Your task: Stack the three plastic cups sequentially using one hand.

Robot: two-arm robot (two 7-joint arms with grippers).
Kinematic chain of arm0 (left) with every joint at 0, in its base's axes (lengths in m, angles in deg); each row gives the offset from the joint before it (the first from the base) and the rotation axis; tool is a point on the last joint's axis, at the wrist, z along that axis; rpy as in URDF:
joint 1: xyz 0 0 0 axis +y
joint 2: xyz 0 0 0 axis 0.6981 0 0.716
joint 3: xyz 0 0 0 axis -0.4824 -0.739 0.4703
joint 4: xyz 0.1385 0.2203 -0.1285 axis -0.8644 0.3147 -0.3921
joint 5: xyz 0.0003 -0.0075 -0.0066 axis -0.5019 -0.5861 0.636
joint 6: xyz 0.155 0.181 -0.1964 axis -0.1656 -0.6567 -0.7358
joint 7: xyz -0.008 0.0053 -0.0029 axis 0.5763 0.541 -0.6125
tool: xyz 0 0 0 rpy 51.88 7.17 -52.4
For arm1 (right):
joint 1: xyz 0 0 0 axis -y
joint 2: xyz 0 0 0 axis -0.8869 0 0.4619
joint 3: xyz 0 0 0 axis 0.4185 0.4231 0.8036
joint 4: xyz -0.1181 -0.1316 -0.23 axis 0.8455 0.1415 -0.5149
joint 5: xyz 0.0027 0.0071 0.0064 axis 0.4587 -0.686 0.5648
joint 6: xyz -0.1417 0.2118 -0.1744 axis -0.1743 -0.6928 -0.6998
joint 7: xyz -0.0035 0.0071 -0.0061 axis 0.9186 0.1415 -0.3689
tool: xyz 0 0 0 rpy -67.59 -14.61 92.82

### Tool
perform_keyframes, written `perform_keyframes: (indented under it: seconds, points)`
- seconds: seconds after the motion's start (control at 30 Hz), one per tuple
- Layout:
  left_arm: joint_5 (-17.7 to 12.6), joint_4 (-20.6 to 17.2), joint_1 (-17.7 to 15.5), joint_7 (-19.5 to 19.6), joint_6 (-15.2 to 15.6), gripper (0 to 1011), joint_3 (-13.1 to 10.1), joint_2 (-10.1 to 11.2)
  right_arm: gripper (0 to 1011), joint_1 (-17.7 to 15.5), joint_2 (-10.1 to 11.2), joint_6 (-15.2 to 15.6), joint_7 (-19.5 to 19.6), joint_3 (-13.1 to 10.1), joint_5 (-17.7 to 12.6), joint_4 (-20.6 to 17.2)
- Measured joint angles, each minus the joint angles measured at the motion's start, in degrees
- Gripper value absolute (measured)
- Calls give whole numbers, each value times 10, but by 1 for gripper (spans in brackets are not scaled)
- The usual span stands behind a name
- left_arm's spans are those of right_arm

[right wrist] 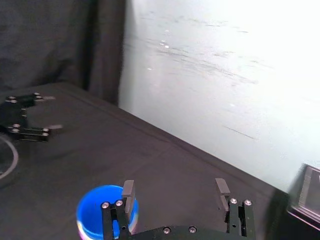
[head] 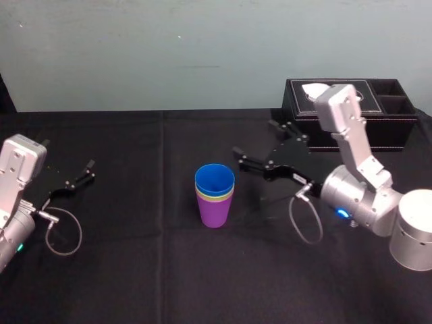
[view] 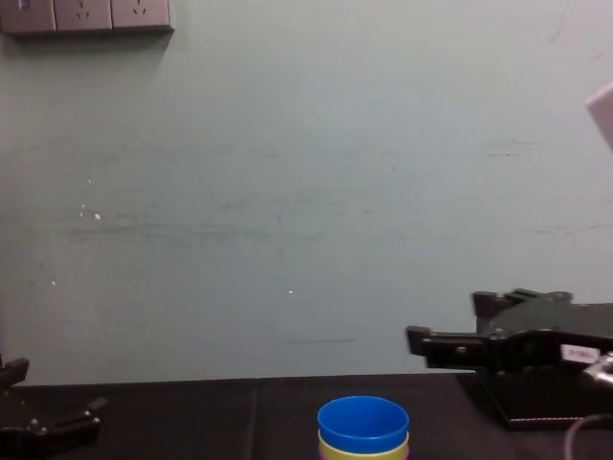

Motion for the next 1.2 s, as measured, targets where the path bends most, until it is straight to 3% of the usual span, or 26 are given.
perform_keyframes:
  seconds: [0.1,0.47,0.87,1.2]
  points:
    - [0,0,0,0,0,1010,0,0,1003,-9,4,-5,5,-17,1,2]
    - [0,0,0,0,0,1010,0,0,1003,-24,4,-19,14,-45,10,31]
    - [0,0,0,0,0,1010,0,0,1003,-30,0,-42,5,-57,20,78]
    - [0,0,0,0,0,1010,0,0,1003,-30,0,-43,4,-57,21,79]
